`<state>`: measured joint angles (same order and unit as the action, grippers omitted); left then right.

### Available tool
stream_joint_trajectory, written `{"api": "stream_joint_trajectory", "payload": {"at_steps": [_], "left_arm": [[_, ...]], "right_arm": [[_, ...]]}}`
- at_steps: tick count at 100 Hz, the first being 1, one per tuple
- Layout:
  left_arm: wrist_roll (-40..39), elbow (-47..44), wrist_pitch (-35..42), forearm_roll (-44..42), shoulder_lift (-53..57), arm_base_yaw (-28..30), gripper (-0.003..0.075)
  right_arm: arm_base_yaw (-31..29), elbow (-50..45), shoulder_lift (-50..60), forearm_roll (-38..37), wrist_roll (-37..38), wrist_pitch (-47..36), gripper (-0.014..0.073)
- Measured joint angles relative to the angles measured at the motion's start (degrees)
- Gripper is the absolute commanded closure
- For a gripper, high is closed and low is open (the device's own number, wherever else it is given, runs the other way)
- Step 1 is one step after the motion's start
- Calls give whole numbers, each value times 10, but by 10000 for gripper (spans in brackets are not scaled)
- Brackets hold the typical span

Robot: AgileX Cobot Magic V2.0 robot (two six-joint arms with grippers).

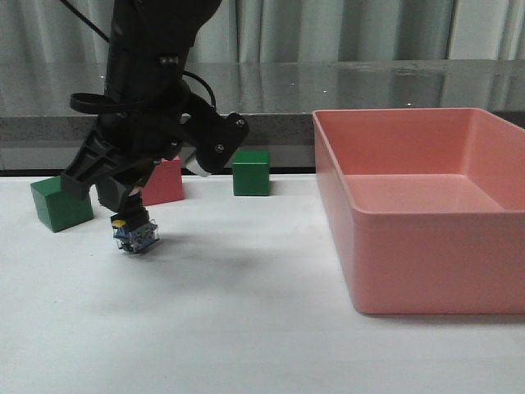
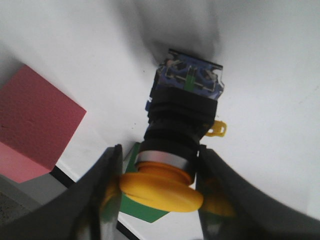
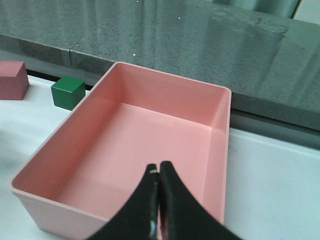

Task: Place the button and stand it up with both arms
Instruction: 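Rotate the button upright with the left gripper and set it down, then open the left gripper and lift it away from the button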

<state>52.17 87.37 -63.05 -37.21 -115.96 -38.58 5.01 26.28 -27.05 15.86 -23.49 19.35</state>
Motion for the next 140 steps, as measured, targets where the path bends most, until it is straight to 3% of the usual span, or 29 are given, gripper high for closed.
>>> {"api": "stream_joint_trajectory", "payload": {"at_steps": [16,23,30,52,59,72,86,95,102,117,130,140], "left_arm": [[-1,0,0,22,0,0,734],[-1,0,0,38,0,0,698],[-1,0,0,46,0,0,614],[-1,0,6,51,0,0,231],[-1,0,8,52,0,0,190],[-1,0,4,52,0,0,189],[-15,0,-26,52,5,0,199],[-41,0,-49,50,16,3,255],[-86,0,-55,44,29,13,364],[-217,0,-59,38,68,63,734],[-252,0,-61,89,116,124,740],[-260,0,-42,190,171,189,740]], "right_arm": [[0,0,0,0,0,0,655],[0,0,0,0,0,0,655],[0,0,0,0,0,0,655],[0,0,0,0,0,0,655],[0,0,0,0,0,0,655],[0,0,0,0,0,0,655],[0,0,0,0,0,0,655],[0,0,0,0,0,0,655],[0,0,0,0,0,0,655],[0,0,0,0,0,0,655],[0,0,0,0,0,0,655],[0,0,0,0,0,0,655]]}}
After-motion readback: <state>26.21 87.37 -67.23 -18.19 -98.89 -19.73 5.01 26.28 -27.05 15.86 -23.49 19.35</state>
